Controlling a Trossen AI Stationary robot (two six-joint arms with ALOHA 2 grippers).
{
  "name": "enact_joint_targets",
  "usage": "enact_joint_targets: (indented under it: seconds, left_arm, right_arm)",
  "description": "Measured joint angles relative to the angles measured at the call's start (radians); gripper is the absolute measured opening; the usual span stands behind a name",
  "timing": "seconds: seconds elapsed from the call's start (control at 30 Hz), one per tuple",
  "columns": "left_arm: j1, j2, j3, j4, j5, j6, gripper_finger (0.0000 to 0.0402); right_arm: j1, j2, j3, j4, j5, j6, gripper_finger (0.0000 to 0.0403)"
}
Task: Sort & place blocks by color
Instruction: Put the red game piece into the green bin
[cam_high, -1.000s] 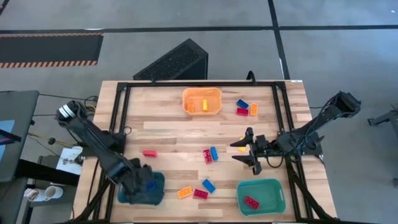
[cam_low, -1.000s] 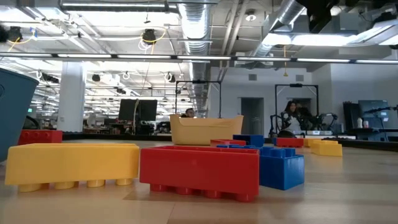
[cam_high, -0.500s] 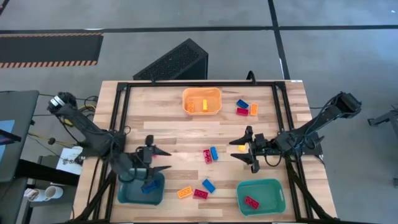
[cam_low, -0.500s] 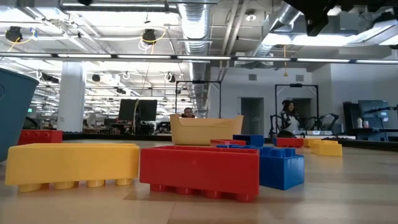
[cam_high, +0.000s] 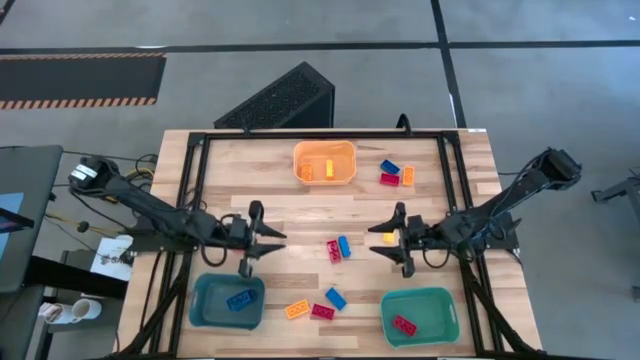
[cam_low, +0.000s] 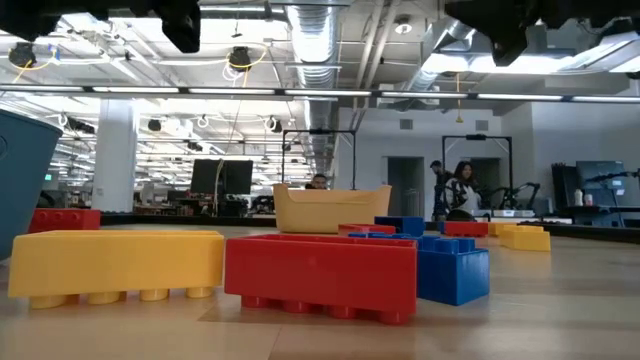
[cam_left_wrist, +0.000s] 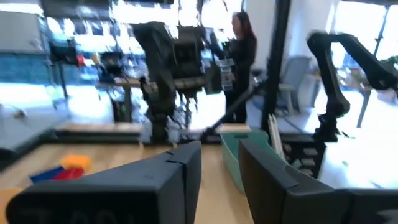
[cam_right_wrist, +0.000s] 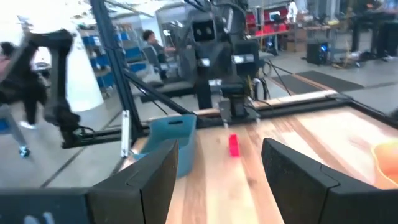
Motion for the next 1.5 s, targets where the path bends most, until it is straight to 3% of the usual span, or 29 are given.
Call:
enact_joint_targets:
  seconds: [0.33,0.57,0.8,1.0,1.2,1.37,1.5]
  left_arm:
    - [0.104,0.0,-0.009,0.125,-0.023,0.144,0.0067]
    - [0.157,0.0,-0.008,0.135,0.011,0.117,0.0066]
    - [0.165,0.0,-0.008,0.135,0.01,0.115,0.0066]
    - [0.165,0.0,-0.008,0.135,0.01,0.102,0.0066]
    - [0.16,0.0,0.01,0.135,0.022,0.073,0.0066]
    - [0.129,0.0,0.028,0.135,0.036,0.069,0.0066]
    - [0.102,0.0,0.029,0.136,0.035,0.068,0.0066]
  right_arm:
    - [-0.114,0.0,0.0,-0.093,0.041,0.024,0.0253]
    - [-0.238,0.0,0.0,-0.116,0.04,0.11,0.0253]
    - [-0.335,0.0,0.061,-0.312,-0.066,0.202,0.0253]
    - [-0.336,0.0,0.189,-0.611,-0.063,0.244,0.0253]
    - [-0.336,0.0,0.264,-0.863,-0.066,0.389,0.0253]
    - [-0.333,0.0,0.26,-0.889,-0.162,0.514,0.0253]
    - [-0.327,0.019,0.259,-0.891,-0.173,0.616,0.0253]
